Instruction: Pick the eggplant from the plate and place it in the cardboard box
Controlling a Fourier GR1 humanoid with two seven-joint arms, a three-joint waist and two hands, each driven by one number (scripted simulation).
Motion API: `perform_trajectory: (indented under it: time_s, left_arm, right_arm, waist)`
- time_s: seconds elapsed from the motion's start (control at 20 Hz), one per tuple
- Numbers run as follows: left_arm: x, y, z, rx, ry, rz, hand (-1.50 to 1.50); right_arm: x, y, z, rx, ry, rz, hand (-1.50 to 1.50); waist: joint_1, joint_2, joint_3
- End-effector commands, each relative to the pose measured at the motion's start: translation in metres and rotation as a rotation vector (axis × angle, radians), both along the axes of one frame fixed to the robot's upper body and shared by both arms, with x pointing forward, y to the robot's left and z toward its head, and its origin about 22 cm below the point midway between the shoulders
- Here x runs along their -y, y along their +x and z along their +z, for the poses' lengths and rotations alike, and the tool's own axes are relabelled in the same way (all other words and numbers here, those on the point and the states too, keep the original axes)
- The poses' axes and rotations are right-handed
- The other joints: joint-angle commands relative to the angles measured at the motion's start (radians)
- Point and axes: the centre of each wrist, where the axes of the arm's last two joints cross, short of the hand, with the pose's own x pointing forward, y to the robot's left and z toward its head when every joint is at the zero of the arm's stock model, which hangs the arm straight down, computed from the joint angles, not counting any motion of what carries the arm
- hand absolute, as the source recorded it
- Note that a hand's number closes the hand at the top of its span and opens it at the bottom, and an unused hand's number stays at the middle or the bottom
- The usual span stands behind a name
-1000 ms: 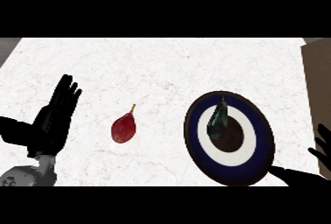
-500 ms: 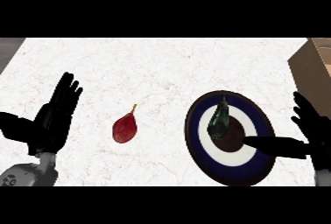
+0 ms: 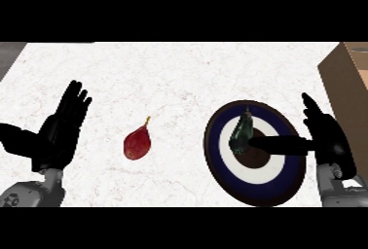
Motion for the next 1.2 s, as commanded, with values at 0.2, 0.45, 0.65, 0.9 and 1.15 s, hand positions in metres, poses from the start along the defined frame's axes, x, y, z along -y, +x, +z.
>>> perform_trajectory:
  time_s: [0.2, 0.45, 0.65, 0.9, 1.15]
  left_arm:
    - [-0.002, -0.008, -0.012, 0.001, -0.004, 0.001, 0.00]
    - [0.001, -0.005, -0.003, -0.017, -0.012, 0.027, 0.00]
    - [0.004, -0.008, -0.009, 0.005, 0.000, 0.016, 0.00]
    - [0.012, -0.008, -0.009, -0.005, -0.021, 0.000, 0.00]
    - [-0.024, 0.005, -0.001, 0.013, -0.008, 0.002, 0.00]
  right_arm:
    - [-0.008, 0.024, -0.021, -0.137, 0.038, -0.147, -1.50]
    - [-0.033, 0.026, -0.015, -0.151, 0.046, -0.122, -1.50]
    - [-0.026, 0.019, -0.049, -0.152, 0.051, -0.126, -1.50]
    - [-0.034, 0.044, -0.028, -0.167, 0.042, -0.112, -1.50]
    - [-0.023, 0.045, -0.054, -0.216, 0.015, -0.135, -1.50]
  waist:
    - [-0.002, 0.000, 0.001]
    - [-0.006, -0.002, 0.001]
    - [-0.007, -0.001, 0.001]
    - [-0.005, -0.001, 0.001]
    - [-0.007, 0.002, 0.001]
